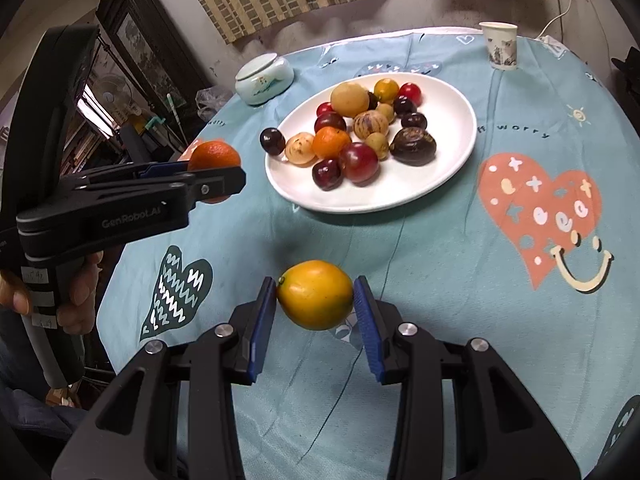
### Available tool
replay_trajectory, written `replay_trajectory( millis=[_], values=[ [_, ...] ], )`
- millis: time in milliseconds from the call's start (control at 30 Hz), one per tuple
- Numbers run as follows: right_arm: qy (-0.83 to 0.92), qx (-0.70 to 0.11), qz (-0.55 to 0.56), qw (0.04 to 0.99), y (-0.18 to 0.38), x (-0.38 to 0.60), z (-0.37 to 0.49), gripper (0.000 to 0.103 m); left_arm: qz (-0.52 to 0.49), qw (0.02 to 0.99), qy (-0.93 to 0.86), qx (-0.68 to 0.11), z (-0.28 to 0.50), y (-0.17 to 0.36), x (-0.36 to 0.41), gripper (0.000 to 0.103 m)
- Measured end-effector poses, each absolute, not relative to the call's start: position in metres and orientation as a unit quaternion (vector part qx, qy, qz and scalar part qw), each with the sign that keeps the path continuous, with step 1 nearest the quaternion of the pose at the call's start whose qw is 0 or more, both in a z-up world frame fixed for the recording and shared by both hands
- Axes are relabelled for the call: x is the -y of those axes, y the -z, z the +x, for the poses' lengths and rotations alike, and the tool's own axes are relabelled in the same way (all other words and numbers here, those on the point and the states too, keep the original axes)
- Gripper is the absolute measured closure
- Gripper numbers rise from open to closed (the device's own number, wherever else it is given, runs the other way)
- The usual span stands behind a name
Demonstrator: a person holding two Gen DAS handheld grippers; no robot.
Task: Organize fruits
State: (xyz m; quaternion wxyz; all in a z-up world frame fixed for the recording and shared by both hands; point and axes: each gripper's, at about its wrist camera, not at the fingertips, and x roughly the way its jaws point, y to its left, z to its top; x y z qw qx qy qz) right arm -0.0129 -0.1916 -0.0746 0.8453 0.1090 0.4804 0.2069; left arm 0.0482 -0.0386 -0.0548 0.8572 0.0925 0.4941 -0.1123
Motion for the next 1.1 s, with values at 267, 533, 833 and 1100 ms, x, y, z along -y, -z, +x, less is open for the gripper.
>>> replay_trajectory(
  millis=[267, 533, 833, 1100],
  values=[
    [-0.212, -0.483, 0.107, 0.843, 0.076, 0.19, -0.001, 0.063, 0.094, 0.857, 0.111, -0.494, 0.056, 0.057, 0.038, 0.055],
    [-0.209, -0.474, 0.096, 0.85, 0.071, 0.196, 0.021, 0.063, 0.095, 0.856, 0.107, -0.498, 0.066, 0.063, 0.038, 0.055],
    [-0.232, -0.501, 0.076, 0.83, 0.088, 0.181, 0.021, 0.063, 0.087, 0.852, 0.114, -0.504, 0.064, 0.073, 0.033, 0.055],
    [-0.219, -0.5, 0.083, 0.834, 0.089, 0.191, 0.014, 0.063, 0.047, 0.863, 0.115, -0.489, 0.045, 0.079, -0.038, 0.044]
  ],
)
